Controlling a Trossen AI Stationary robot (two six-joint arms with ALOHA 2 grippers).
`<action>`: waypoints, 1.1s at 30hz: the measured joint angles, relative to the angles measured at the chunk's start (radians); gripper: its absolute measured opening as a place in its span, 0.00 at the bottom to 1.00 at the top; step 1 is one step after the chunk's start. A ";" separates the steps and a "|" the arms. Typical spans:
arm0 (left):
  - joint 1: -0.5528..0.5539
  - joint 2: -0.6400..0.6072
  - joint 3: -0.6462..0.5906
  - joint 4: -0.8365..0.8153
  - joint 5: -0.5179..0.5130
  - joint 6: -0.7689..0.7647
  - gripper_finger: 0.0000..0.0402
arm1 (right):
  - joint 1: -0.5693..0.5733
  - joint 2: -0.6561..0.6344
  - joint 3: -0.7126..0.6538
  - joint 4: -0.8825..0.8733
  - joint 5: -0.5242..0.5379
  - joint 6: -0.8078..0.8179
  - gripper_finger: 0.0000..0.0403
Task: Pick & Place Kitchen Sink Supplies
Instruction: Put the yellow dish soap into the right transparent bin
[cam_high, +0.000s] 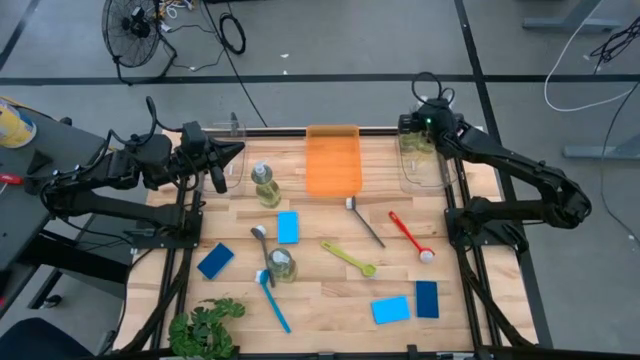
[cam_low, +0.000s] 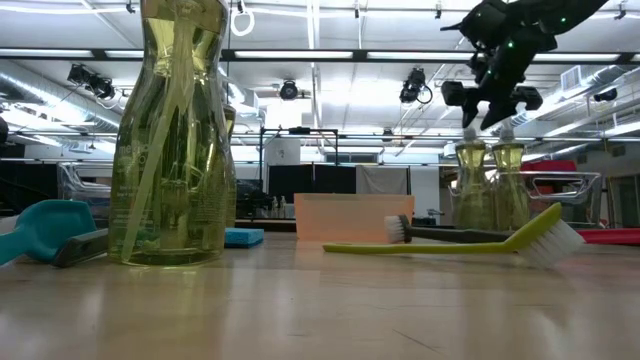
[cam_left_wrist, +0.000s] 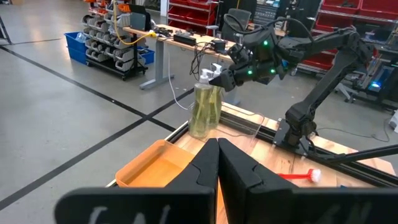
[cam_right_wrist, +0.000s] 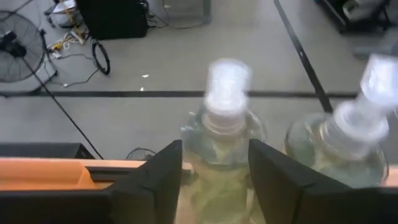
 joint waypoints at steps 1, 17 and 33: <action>0.000 0.000 0.000 0.000 0.000 0.000 0.03 | 0.000 0.000 0.000 0.014 -0.005 -0.039 0.48; 0.000 0.000 0.000 0.000 0.000 0.000 0.03 | 0.020 -0.039 -0.001 0.038 -0.009 -0.279 0.60; 0.000 0.000 0.000 0.000 0.000 -0.002 0.03 | 0.125 -0.238 -0.001 0.039 -0.223 -0.313 0.58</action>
